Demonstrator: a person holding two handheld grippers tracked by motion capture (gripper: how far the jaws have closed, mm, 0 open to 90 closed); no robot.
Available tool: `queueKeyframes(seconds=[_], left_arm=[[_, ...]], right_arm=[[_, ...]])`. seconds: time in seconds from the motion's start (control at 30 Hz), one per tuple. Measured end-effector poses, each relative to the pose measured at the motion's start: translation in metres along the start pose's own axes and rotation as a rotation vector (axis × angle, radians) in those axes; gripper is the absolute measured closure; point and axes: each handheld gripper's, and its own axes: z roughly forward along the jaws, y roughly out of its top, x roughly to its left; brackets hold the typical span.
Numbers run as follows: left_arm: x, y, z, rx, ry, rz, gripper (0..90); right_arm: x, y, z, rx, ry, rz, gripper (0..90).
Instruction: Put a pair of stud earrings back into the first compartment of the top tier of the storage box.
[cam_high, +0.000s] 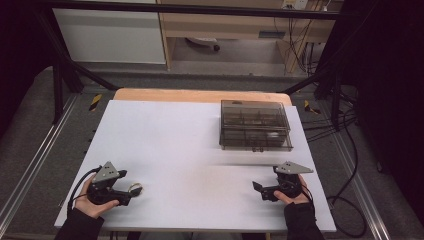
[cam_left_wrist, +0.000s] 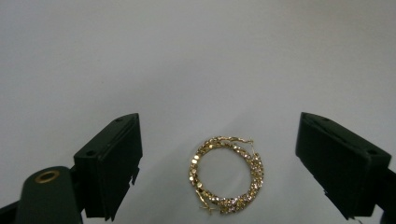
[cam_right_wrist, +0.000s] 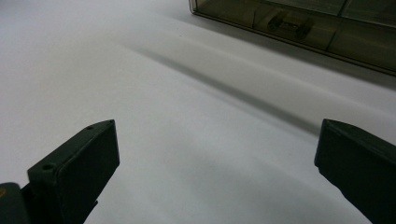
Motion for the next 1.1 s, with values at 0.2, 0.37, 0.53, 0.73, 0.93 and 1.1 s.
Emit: queueKeyframes(seconds=[0.2, 0.37, 0.53, 0.73, 0.93, 1.1], left_arm=[[-0.004, 0.002, 0.001, 0.025, -0.008, 0.017, 15.7], [-0.007, 0.003, 0.0, 0.03, -0.022, 0.014, 18.8], [-0.008, 0.004, -0.001, 0.035, -0.033, 0.01, 21.2], [-0.011, 0.003, -0.002, 0.055, -0.038, 0.018, 27.3], [-0.013, 0.003, -0.003, 0.06, -0.042, 0.014, 33.4], [-0.016, 0.003, -0.004, 0.079, -0.054, 0.004, 41.5]], right_arm=[[0.0, 0.0, 0.0, 0.007, 0.003, 0.006, 0.6], [-0.002, -0.001, -0.001, -0.001, 0.003, 0.009, 0.6], [-0.002, -0.001, -0.001, 0.001, 0.004, 0.008, 0.6], [-0.002, -0.001, -0.002, 0.0, 0.007, 0.005, 0.6], [-0.001, -0.001, -0.002, 0.004, 0.01, 0.005, 0.5], [-0.001, -0.001, -0.002, 0.006, 0.011, 0.005, 0.6]])
